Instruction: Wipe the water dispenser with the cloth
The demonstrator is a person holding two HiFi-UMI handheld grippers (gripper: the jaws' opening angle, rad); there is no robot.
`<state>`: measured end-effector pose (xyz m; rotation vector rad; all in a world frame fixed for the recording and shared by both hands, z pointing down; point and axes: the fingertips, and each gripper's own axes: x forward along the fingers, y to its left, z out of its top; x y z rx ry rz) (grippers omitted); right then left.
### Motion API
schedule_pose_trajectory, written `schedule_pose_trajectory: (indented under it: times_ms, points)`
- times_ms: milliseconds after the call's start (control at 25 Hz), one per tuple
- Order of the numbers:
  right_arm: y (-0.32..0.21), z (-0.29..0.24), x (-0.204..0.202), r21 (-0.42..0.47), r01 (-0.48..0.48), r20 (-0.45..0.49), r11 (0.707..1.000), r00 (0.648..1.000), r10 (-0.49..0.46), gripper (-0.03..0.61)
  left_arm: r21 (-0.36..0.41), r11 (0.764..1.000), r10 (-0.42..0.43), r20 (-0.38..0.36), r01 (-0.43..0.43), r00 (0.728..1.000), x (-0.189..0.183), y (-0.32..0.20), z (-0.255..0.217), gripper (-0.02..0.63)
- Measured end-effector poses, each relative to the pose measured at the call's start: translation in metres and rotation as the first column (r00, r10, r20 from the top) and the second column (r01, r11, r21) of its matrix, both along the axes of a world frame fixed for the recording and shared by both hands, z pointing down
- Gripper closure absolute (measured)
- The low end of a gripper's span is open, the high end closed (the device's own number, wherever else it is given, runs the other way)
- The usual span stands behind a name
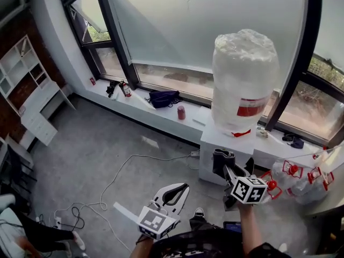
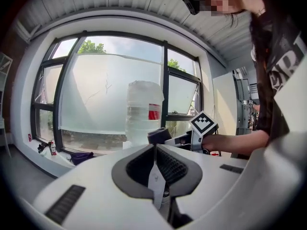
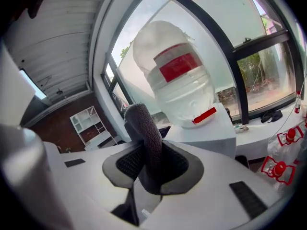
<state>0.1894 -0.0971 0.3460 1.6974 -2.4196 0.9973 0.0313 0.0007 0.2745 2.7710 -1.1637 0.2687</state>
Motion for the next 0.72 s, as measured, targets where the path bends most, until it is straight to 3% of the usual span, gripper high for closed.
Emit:
schedule_pose_trajectory:
  times_ms: [200,480,720]
  points:
    - [-0.065,0.035,-0.003,-0.053,-0.008,0.029,0.999,1.0,0.009,0.474,-0.014,0.999,-0.028,0.016,0.028,0.999,0.008,-0.047,0.005,0.594]
    - [-0.117,0.078,-0.008,-0.169,-0.11,0.056,0.98,0.991,0.12,0.474,-0.048,0.997,-0.061,0.013,0.062,0.998,0.011,-0.084,0.007,0.594]
    - [-0.147,0.097,-0.026,-0.271,-0.168,0.181,0.948,0.958,0.222,0.474,-0.059,0.998,-0.016,0.027,0.017,1.0,0.016,-0.098,0.004,0.594]
